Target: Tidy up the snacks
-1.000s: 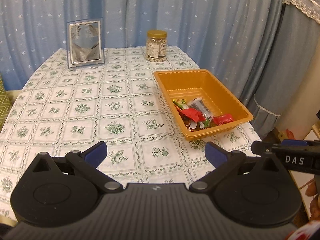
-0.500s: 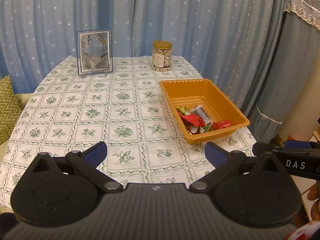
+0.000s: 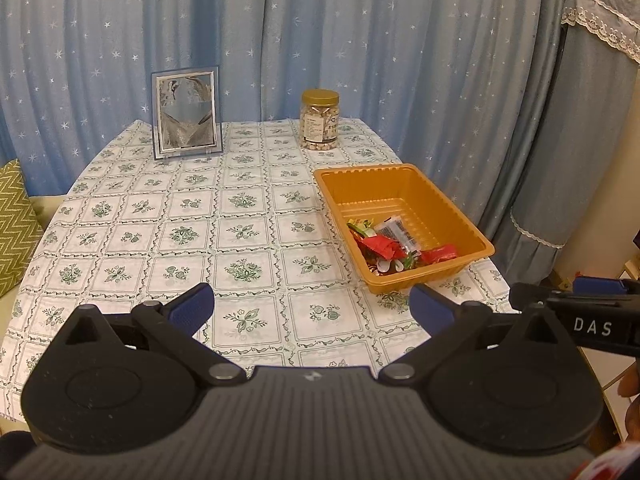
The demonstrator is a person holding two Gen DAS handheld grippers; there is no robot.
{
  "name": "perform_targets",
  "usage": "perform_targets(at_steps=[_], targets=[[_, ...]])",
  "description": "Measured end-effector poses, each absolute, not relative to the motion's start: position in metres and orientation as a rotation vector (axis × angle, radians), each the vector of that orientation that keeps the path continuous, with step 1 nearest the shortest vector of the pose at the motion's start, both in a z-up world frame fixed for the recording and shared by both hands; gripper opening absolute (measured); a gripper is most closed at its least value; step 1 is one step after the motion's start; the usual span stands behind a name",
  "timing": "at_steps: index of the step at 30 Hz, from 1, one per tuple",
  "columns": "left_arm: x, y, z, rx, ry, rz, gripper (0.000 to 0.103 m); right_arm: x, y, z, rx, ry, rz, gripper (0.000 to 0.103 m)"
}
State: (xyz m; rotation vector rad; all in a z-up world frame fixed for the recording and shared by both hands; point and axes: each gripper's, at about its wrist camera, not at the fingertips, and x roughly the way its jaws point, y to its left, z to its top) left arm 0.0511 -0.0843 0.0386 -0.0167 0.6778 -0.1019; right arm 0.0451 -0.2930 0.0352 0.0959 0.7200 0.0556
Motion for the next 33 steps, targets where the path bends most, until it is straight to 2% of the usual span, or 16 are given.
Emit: perform_targets(at_steps=[33], targets=[[0.0511, -0.0835, 0.0338, -0.021, 0.687, -0.101, 0.103, 0.0455, -0.2948, 0.0359, 0.105, 0.715, 0.051, 0.08]])
